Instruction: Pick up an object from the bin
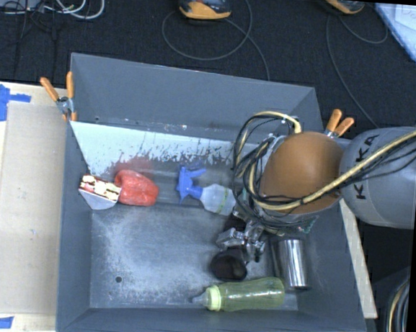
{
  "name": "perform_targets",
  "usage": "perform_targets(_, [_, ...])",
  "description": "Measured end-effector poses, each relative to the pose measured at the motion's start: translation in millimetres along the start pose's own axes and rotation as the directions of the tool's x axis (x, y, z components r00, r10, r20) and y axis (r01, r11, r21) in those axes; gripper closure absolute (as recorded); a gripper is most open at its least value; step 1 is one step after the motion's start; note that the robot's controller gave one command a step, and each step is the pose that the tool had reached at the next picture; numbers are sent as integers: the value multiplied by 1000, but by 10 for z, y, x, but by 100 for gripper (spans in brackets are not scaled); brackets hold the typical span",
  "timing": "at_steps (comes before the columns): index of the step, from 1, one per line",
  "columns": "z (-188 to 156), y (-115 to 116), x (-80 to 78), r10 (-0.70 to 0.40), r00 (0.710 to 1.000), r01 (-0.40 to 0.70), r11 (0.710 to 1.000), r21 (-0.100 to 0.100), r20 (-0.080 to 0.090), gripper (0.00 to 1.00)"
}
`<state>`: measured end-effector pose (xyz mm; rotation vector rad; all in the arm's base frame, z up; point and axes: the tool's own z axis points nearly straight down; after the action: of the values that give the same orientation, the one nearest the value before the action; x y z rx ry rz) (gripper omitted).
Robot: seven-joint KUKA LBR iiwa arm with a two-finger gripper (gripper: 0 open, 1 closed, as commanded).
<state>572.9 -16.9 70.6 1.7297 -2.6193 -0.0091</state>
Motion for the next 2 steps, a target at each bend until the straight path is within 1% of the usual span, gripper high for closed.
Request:
perform_targets(1, [0,0,0,0,1000,0,1000,0,0,100])
perform_targets(2, [-118,29,4,1,1000,-1,1000,-8,-2,100])
